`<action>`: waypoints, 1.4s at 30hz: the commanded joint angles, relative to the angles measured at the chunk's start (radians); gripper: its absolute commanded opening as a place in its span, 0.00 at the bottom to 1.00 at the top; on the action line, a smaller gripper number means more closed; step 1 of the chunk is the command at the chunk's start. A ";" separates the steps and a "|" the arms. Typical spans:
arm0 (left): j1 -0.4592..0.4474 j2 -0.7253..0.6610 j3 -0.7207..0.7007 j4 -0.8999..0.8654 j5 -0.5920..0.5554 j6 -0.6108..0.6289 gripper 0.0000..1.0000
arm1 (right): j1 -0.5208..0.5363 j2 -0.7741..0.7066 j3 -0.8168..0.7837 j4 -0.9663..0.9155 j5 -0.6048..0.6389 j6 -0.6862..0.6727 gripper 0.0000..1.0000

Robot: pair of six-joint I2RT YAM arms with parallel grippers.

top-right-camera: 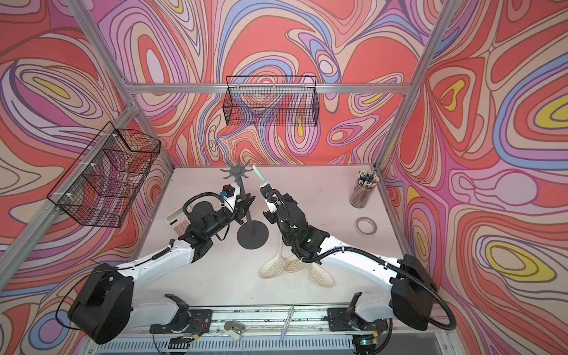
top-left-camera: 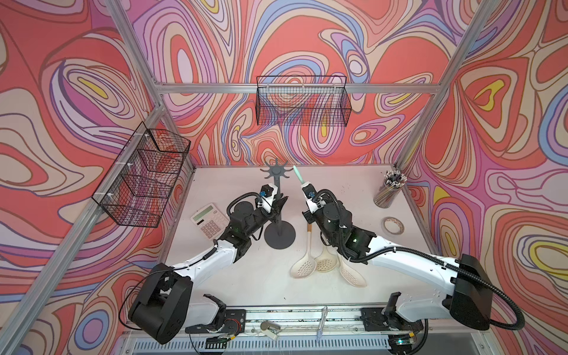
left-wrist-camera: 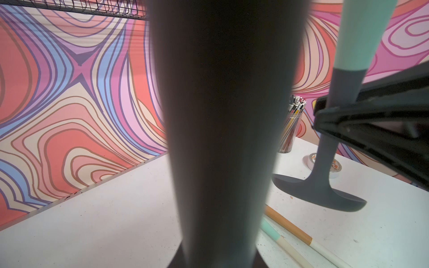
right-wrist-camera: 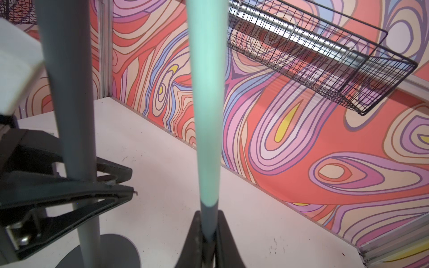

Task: Hang the skimmer on the kitchen utensil rack
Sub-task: Hang the skimmer on the rack.

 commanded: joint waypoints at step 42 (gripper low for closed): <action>-0.009 -0.009 -0.009 -0.017 -0.002 -0.015 0.10 | 0.024 0.085 0.055 0.026 0.105 -0.115 0.00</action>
